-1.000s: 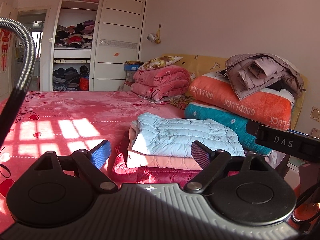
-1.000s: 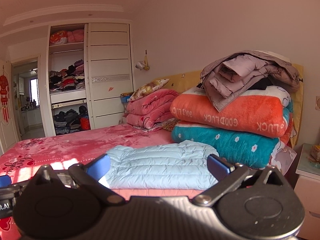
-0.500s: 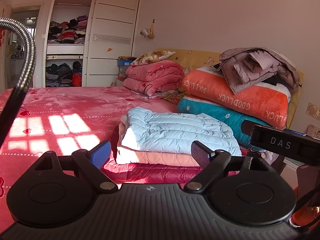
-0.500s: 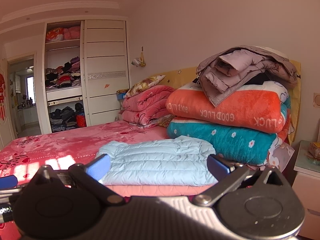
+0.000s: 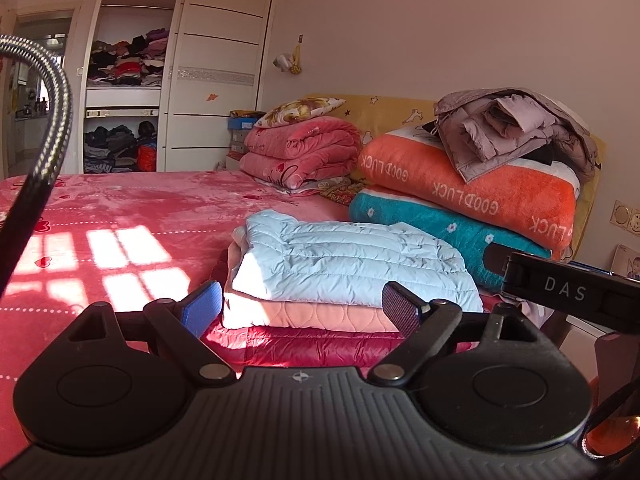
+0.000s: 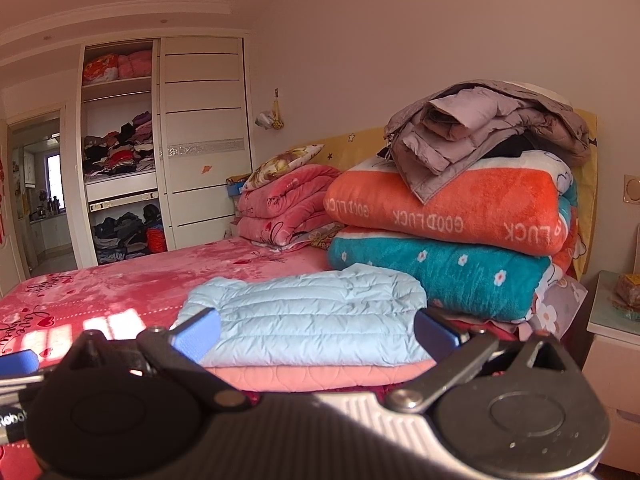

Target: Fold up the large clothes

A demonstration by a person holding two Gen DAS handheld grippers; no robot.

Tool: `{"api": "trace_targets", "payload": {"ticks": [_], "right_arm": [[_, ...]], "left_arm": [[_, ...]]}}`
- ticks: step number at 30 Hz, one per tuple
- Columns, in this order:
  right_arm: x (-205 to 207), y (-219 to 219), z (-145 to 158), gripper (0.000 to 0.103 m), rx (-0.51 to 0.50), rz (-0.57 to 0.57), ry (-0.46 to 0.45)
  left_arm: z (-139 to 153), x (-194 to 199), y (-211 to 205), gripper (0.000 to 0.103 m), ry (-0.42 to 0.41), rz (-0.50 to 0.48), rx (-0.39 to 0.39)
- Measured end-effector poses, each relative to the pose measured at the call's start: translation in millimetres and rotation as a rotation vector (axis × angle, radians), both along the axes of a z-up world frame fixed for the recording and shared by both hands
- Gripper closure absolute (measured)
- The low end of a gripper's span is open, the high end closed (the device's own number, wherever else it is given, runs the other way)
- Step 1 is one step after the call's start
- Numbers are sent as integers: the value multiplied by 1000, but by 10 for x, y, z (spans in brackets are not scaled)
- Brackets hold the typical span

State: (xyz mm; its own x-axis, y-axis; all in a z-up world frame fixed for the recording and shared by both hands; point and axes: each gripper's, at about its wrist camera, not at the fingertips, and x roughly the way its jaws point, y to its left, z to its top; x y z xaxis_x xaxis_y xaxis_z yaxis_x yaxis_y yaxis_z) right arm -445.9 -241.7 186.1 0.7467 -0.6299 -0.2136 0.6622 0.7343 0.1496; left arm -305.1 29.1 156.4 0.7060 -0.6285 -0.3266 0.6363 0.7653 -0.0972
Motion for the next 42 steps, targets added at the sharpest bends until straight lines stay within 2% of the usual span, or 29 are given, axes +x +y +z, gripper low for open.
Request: {"api": "trace_targets", "payload": {"ticks": [23, 42], "right_arm": [[-26, -169, -112, 1, 33, -34, 6], [95, -235, -231, 1, 48, -24, 36]], "left_arm": [[-58, 43, -90, 0, -12, -53, 22], [-173, 220, -96, 0, 47, -84, 25]]}}
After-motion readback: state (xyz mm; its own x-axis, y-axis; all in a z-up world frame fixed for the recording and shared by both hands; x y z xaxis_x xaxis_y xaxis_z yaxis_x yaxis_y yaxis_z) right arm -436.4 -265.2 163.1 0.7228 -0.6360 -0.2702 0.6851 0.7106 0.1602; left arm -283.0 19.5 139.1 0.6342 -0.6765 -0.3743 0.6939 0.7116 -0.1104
